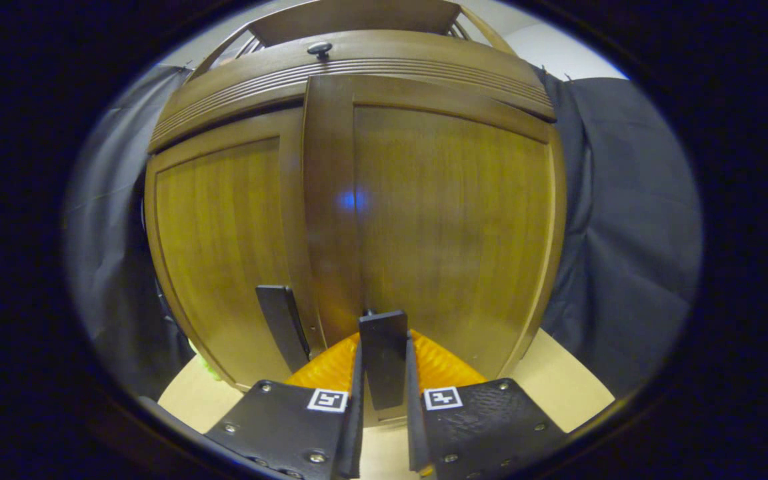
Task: Open the right door of the double-door shoe cabinet with the right hand, and open the left door with the left hand.
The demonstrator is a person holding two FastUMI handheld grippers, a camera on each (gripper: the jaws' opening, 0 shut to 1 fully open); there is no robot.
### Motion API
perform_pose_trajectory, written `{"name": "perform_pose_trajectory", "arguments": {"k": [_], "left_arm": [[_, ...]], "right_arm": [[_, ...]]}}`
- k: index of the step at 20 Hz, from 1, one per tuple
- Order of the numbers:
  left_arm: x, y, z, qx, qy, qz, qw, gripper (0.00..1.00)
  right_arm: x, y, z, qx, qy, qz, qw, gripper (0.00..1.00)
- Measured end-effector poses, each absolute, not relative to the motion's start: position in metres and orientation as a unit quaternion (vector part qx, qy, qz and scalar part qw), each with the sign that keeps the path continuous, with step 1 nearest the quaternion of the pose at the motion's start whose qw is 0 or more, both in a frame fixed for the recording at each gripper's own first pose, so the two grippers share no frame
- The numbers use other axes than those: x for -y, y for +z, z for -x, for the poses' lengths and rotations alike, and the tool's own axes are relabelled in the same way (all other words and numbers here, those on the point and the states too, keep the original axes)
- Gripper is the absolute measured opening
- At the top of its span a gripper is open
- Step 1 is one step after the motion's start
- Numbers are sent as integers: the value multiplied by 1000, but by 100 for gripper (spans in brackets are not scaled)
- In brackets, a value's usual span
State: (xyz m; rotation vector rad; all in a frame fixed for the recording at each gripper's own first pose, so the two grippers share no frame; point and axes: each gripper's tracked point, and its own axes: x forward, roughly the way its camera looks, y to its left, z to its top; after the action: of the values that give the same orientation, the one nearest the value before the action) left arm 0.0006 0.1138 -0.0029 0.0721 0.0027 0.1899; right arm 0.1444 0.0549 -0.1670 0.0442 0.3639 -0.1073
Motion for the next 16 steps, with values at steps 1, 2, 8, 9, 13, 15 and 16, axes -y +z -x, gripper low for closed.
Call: {"name": "perform_pose_trajectory", "arguments": {"k": [1,2,8,9,13,15,16], "left_arm": [[-111,-2,1,-2,91,-34,995,92],[-108,-2,3,-2,87,-33,996,92],[-79,-7,9,-13,49,-19,999,92],[-72,-8,9,-14,40,-17,999,92],[-39,-15,7,-22,3,-9,1000,92],[-22,-21,6,-29,-16,-4,999,92],[-14,-24,6,-32,-26,-1,999,92]], "right_arm": [[-55,-165,-144,-181,-55,-26,982,27],[-54,-164,-143,-181,-56,-29,981,27],[-45,-151,-139,-183,-63,-38,980,27],[-44,-149,-139,-184,-65,-36,980,29],[-31,-143,-131,-184,-72,-34,980,27],[-27,-144,-120,-187,-74,-44,979,27],[-25,-144,-115,-188,-77,-48,978,27]]}}
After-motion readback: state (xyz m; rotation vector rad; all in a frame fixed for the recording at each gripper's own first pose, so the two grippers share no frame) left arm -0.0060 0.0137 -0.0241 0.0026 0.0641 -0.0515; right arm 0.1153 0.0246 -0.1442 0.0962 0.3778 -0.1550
